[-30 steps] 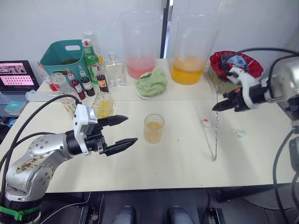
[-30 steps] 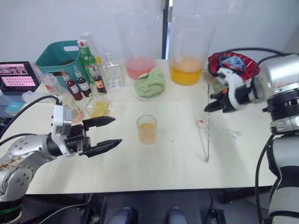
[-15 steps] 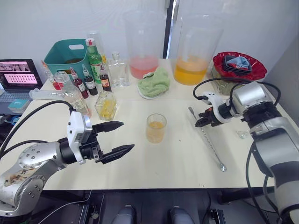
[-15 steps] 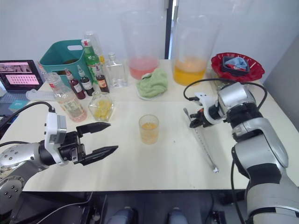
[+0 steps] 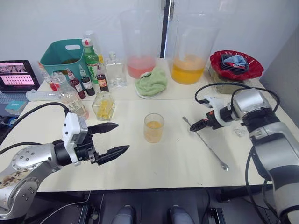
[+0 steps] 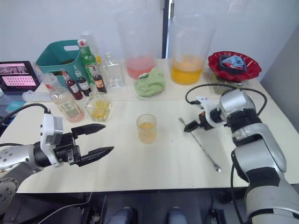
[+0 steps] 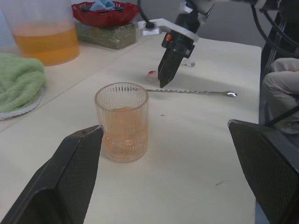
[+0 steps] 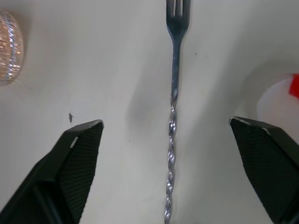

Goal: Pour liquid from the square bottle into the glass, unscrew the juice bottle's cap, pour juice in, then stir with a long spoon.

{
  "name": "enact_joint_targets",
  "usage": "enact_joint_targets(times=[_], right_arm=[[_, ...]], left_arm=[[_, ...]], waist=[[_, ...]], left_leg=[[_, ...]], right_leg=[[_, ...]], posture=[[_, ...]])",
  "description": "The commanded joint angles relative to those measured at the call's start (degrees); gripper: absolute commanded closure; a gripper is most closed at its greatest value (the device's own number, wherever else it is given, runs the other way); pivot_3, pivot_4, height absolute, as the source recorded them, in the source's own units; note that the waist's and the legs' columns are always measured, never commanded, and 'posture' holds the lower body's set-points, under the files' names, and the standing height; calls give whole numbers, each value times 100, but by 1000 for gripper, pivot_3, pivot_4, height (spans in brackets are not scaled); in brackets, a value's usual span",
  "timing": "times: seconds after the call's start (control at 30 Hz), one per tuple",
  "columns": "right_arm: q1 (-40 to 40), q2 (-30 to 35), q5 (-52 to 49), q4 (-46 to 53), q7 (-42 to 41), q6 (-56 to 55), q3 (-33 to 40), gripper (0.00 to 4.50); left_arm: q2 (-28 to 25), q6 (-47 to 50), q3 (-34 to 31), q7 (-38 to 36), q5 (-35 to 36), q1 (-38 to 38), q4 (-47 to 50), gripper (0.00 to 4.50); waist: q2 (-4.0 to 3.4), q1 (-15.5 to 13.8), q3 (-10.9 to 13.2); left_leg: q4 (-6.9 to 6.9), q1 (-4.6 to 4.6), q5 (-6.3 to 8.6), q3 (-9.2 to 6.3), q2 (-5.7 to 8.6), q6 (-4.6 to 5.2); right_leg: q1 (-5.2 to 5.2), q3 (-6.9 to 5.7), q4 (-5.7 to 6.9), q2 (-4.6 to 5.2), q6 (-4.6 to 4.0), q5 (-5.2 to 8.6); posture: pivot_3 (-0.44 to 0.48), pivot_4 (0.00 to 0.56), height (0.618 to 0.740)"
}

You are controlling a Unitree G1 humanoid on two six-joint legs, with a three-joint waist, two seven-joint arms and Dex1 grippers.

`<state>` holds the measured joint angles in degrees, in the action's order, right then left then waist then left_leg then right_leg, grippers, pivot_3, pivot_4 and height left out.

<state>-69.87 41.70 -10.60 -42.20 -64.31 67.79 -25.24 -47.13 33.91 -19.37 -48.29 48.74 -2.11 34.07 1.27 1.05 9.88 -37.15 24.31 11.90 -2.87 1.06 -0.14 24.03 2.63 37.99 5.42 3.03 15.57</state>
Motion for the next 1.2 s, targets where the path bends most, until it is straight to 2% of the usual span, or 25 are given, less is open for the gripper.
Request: enact_joint_targets(times=[0.03, 0.13, 0.23, 0.27, 0.33, 0.5, 0.63, 0.73, 0.87, 1.2], right_arm=[[272, 439, -203, 925, -126, -143, 579, 28], [683, 605, -450, 1501, 52, -458, 1336, 28], [1010, 647, -591, 1875, 185, -597, 1805, 28], [1436, 564, -996, 2105, 115, -994, 2575, 28], [2160, 492, -1339, 2575, 189, -1757, 3548, 28], [3355, 345, -1502, 3453, 456, -2961, 4359, 28], [4279, 284, -1557, 3535, 212, -3853, 4649, 28], [4790, 260, -1466, 3251, 57, -4583, 4687, 28], [5339, 217, -1383, 2820, -78, -5606, 4841, 28], [5809, 21, -1389, 2316, 88, -6584, 4857, 28]], left_arm=[[-99, -126, -163, 98, -338, 35, -240, 0], [-89, -340, -205, 175, -771, 81, -551, 0], [-38, -463, -318, 128, -891, 132, -674, 0], [37, -522, -520, 175, -940, 269, -884, 0], [83, -721, -761, 180, -1175, 563, -1248, 0], [98, -1412, -904, 90, -1872, 1103, -1793, 0], [190, -1778, -1027, 75, -2068, 1237, -2069, 0], [243, -1976, -1088, 95, -2199, 1333, -2263, 0], [351, -2324, -1170, 169, -2405, 1460, -2537, 0], [584, -2799, -1174, 310, -2664, 1541, -2904, 0]], waist=[[0, -11, 0], [0, -15, 0], [0, -6, 0], [1, -3, -1], [4, -17, -3], [3, -19, -2], [4, -42, -3], [3, -38, -3], [3, -27, -3], [3, -23, -3]], left_leg=[[-1, 0, 0, 1, 0, 0], [-2, 0, 0, 7, 0, 0], [-4, 0, 0, 10, -2, 0], [-5, -1, 0, 9, -3, 0], [0, -2, 0, 6, -7, 0], [6, -2, 1, 12, -3, 2], [-9, -17, -2, 14, -6, -3], [-7, -63, 1, 10, -6, 1], [-6, -72, 1, 10, -9, 1], [3, -103, 1, 8, -12, 1]], right_leg=[[-1, -1, -1, 0, 0, 0], [-3, -2, -2, -1, 0, 0], [-1, -1, 1, -2, 0, 0], [-2, -1, 2, -3, 0, 0], [-2, -3, 0, -4, -1, -1], [2, 0, -1, 5, -1, -1], [-26, -7, -2, 2, -1, -1], [-89, -17, -29, 2, -1, 0], [-93, -10, -34, 2, 0, 0], [-117, -5, -37, 3, 0, 0]], posture=[[0, 150, 740], [0, 150, 740], [0, 150, 740], [0, 150, 740], [0, 150, 740], [0, 150, 740], [0, 150, 740], [0, 150, 740], [0, 150, 740], [0, 150, 740]])
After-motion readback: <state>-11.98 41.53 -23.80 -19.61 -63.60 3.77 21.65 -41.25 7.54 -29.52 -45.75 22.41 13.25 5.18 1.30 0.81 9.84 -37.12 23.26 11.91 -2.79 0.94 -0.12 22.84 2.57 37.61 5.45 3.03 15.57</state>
